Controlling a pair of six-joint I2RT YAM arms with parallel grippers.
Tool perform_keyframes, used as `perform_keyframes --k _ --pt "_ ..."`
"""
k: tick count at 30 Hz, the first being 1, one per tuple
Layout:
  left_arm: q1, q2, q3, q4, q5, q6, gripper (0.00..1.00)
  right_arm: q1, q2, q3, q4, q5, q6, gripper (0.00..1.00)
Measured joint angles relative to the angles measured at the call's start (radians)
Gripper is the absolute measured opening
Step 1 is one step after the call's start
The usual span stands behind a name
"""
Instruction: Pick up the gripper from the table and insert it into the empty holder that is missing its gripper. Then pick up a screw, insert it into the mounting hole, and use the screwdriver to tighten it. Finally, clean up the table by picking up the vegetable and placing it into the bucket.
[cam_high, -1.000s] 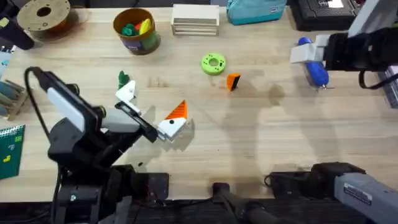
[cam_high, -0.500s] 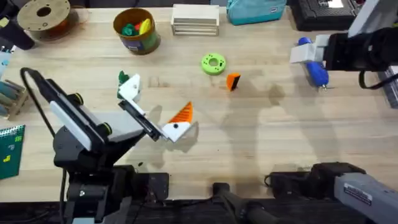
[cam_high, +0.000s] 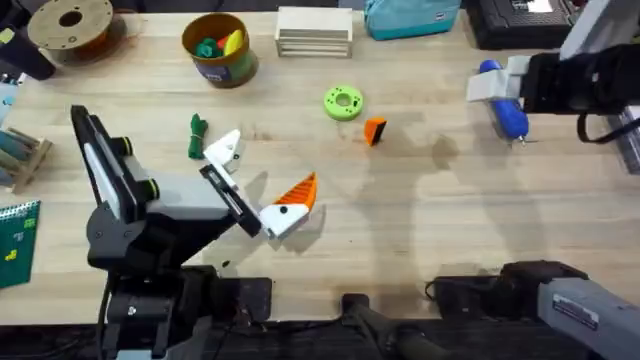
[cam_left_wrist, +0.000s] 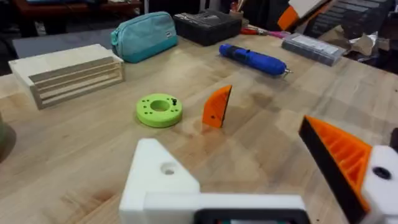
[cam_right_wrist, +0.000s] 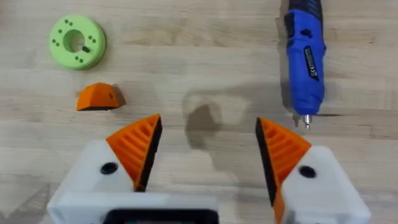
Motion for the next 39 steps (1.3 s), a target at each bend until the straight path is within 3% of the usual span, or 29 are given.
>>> perform_keyframes --k 27,34,39 --pt "0.0 0.0 0.0 0.0 0.003 -0.014 0.97 0.0 0.0 0.0 0.015 -0.001 0.0 0.88" --pt "0.0 0.0 0.0 0.0 0.003 -0.015 0.969 0.009 0.0 0.0 0.007 -0.133 -0.056 0.88" --pt "0.0 0.0 0.0 0.0 0.003 -0.015 0.971 0.075 0.006 0.008 -0.034 -0.15 -0.12 0.88"
